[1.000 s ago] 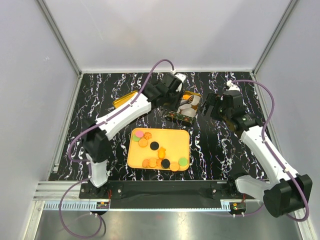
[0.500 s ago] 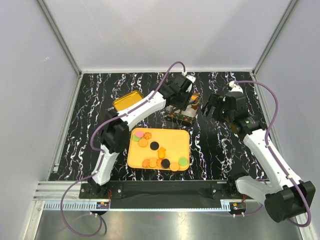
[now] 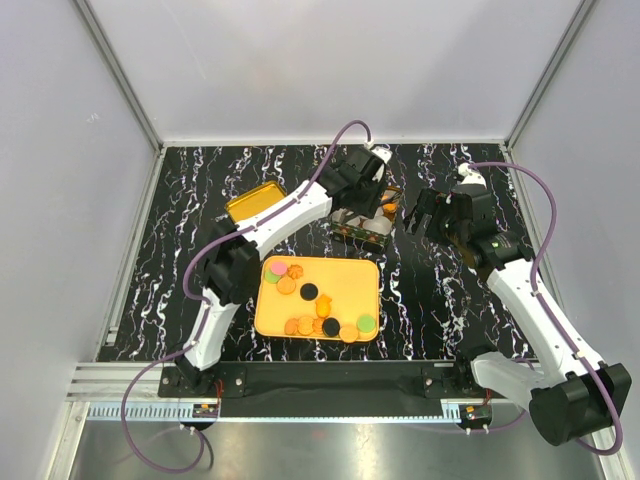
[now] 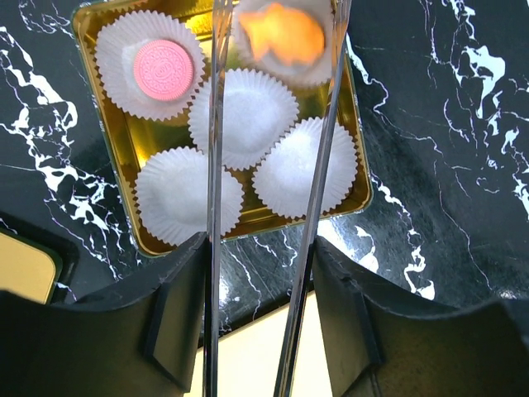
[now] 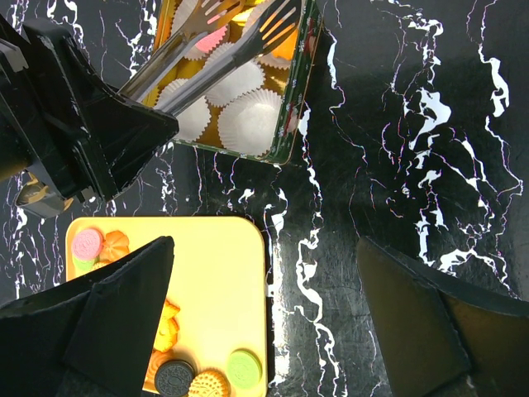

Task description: Pack the cookies

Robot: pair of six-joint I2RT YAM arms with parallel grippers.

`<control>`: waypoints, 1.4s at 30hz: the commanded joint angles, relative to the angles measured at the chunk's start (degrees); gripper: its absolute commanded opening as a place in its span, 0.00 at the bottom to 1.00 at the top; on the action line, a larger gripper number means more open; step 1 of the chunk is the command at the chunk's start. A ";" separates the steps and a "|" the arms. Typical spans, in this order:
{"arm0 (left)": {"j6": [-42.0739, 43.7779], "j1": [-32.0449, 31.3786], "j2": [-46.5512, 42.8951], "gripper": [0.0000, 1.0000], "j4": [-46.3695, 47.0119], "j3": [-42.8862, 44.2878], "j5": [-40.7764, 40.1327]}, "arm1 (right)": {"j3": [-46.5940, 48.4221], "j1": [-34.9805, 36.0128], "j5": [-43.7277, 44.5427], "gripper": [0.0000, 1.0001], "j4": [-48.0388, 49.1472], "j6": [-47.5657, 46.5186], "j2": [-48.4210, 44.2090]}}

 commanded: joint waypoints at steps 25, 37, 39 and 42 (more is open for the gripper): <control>-3.13 0.45 -35.96 0.54 -1.14 -25.25 2.17 | 1.79 0.34 -2.34 1.00 3.80 -0.29 2.29; -5.59 0.37 -59.17 0.54 -10.99 -49.70 0.67 | 0.82 0.34 -5.15 1.00 6.88 0.59 4.92; -5.50 0.10 -60.93 0.54 -12.75 -52.34 1.37 | 0.82 0.34 -5.15 1.00 7.05 0.59 5.36; -5.42 -0.16 -62.96 0.54 -13.80 -55.68 1.99 | 0.73 0.34 -4.98 1.00 7.23 0.50 5.63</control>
